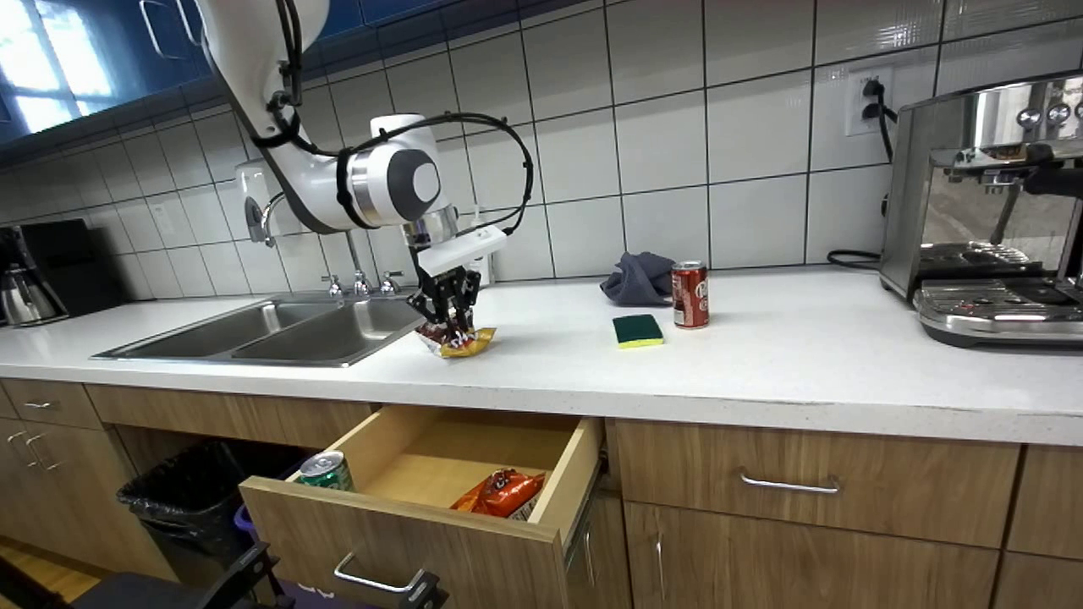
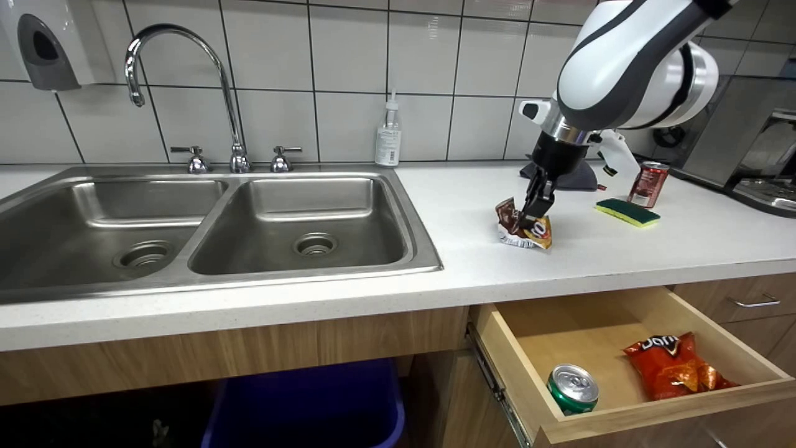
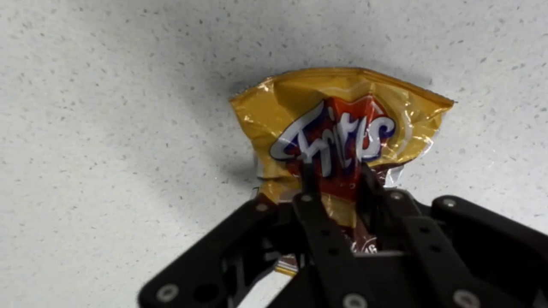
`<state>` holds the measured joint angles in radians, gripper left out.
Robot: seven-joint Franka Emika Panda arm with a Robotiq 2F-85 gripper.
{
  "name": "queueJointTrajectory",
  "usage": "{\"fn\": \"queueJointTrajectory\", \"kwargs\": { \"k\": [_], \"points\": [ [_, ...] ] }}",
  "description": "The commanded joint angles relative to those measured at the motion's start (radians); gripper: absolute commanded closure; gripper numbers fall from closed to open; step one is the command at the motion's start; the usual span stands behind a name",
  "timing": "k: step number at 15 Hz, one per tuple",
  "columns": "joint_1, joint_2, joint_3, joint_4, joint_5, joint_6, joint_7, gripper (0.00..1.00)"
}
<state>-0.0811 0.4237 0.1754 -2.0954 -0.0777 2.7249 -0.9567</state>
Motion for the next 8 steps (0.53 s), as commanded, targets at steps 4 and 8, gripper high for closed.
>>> {"fn": "queueJointTrajectory", "kwargs": {
  "k": [4, 8],
  "points": [
    [-0.020, 0.000, 0.016, 0.019, 0.011, -0.029, -0.037, 1.00],
    [-0.027, -0.014, 0.017, 0.005, 0.016, -0.025, -0.040, 1.00]
  ]
}}
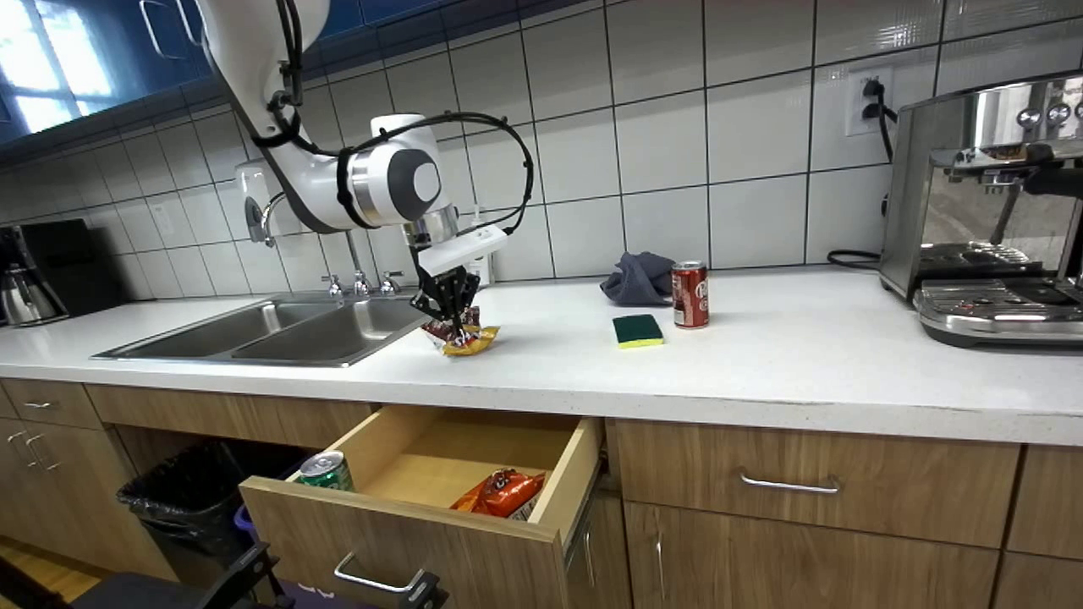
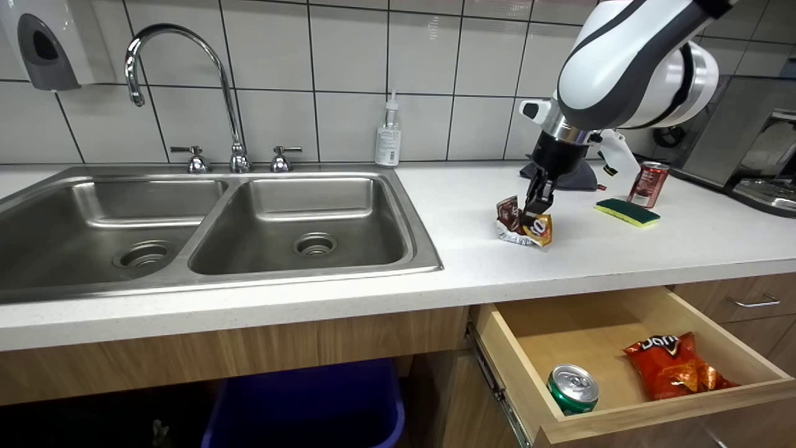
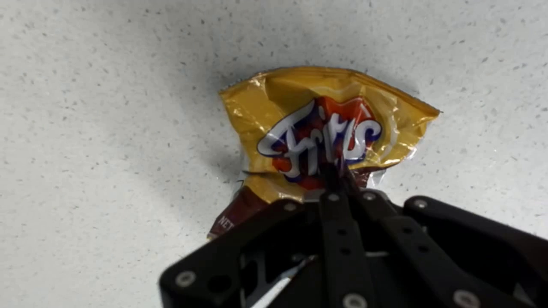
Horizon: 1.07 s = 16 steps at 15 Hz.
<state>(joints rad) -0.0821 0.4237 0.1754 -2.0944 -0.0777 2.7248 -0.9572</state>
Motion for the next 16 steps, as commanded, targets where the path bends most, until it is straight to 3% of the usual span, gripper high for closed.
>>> {"fn": "queueJointTrajectory", "kwargs": {
  "k": [1, 16],
  "points": [
    [-0.029, -0.019, 0.018, 0.000, 0.018, -0.025, -0.041, 1.00],
    [-0.104, -0.163, 0.010, -0.152, 0.086, -0.019, -0.085, 1.00]
  ]
}}
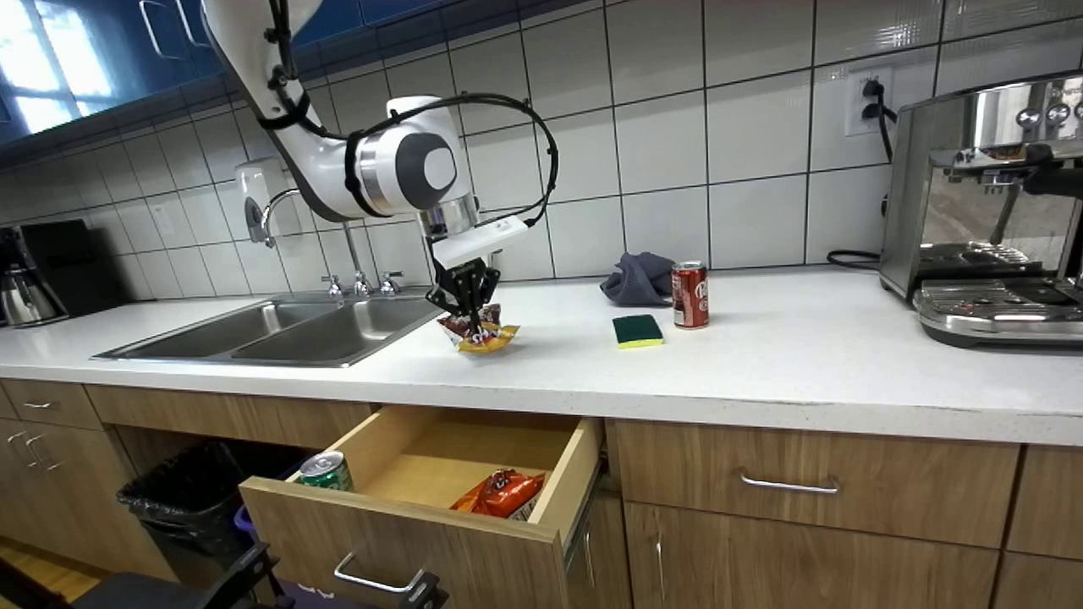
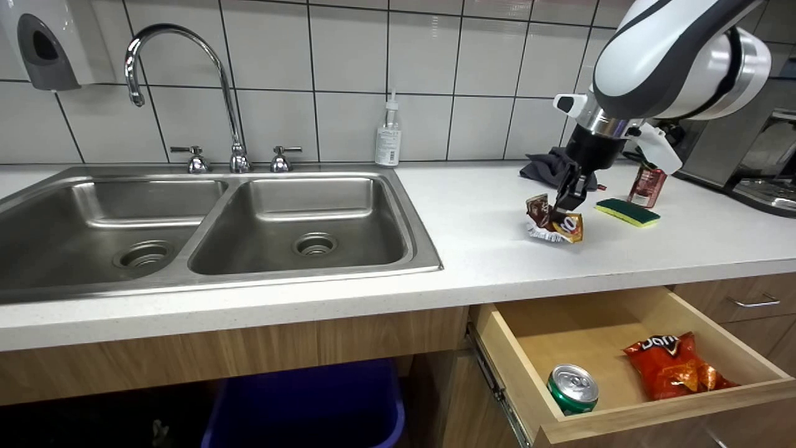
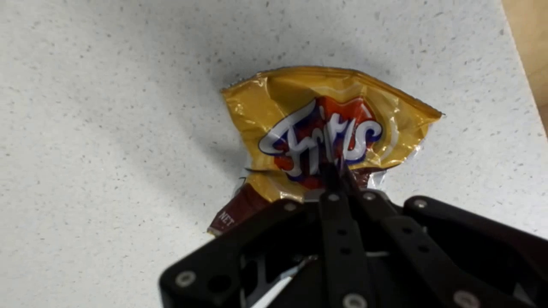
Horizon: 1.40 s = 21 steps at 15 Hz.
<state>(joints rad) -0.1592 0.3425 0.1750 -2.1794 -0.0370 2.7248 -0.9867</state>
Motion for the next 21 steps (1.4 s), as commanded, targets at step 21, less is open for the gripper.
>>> {"fn": "queueJointTrajectory", "kwargs": {
  "k": [21],
  "points": [
    [0.122, -0.479, -0.129, -0.472, 0.072, -0.029, 0.067, 1.00]
  ]
}}
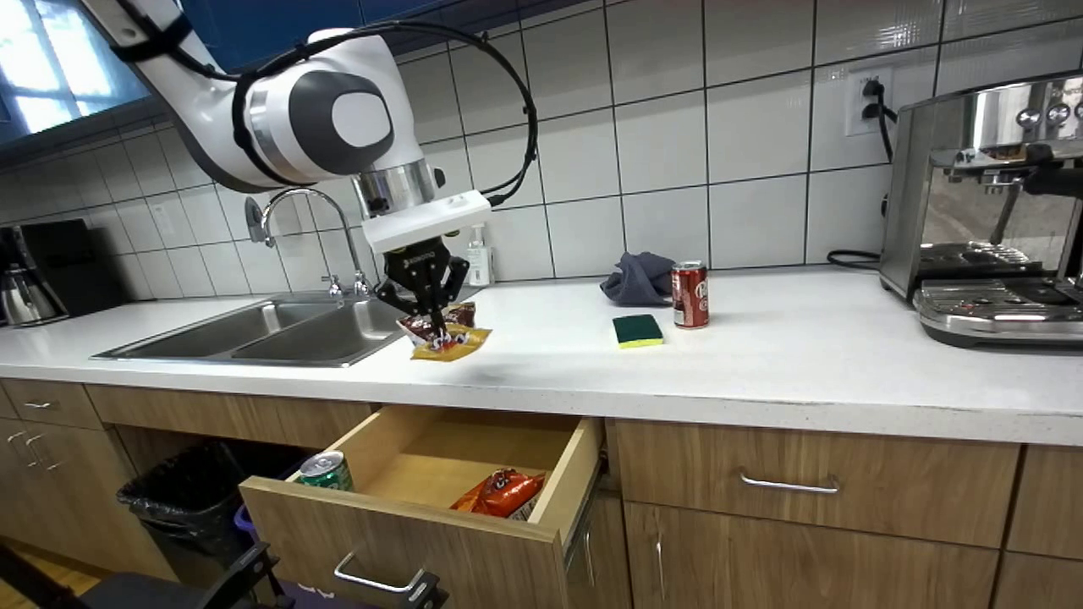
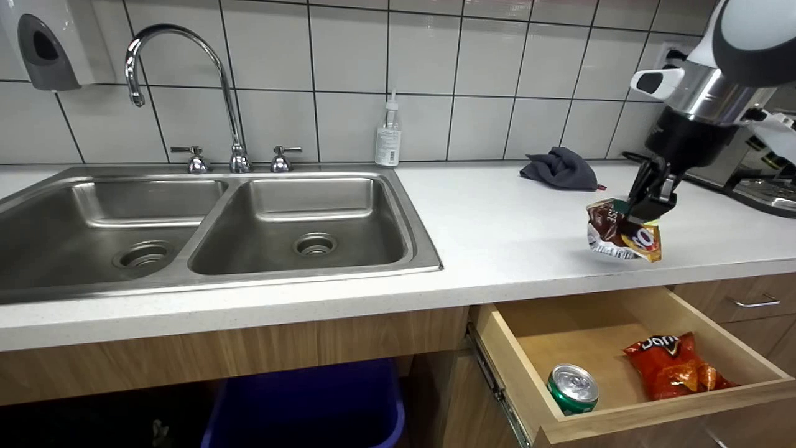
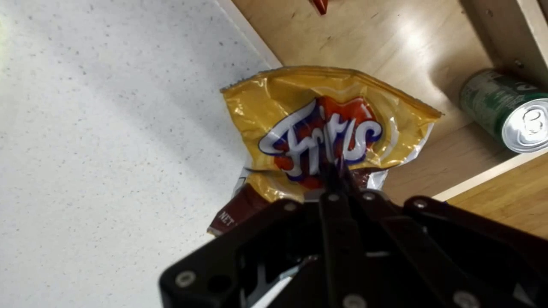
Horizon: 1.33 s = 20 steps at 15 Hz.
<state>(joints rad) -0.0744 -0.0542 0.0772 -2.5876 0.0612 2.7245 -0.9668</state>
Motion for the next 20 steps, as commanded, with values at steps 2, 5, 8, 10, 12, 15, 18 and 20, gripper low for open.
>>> {"fn": "queueJointTrajectory", "kwargs": {
  "k": [2, 5, 8, 10, 12, 15, 18, 20],
  "points": [
    [0.052, -0.097, -0.041, -0.089, -0.044, -0.033, 0.072, 1.00],
    [0.060, -0.097, -0.046, -0.117, -0.108, -0.036, 0.129, 1.00],
    [0.064, -0.082, -0.046, -0.130, -0.179, -0.039, 0.189, 1.00],
    [0.067, -0.072, -0.045, -0.137, -0.220, -0.043, 0.223, 1.00],
    [0.069, -0.059, -0.042, -0.139, -0.257, -0.048, 0.254, 1.00],
    [0.075, -0.033, -0.040, -0.134, -0.301, -0.058, 0.294, 1.00],
    [0.082, 0.003, -0.039, -0.123, -0.322, -0.057, 0.325, 1.00],
    [0.086, 0.026, -0.038, -0.118, -0.339, -0.058, 0.348, 1.00]
  ]
}}
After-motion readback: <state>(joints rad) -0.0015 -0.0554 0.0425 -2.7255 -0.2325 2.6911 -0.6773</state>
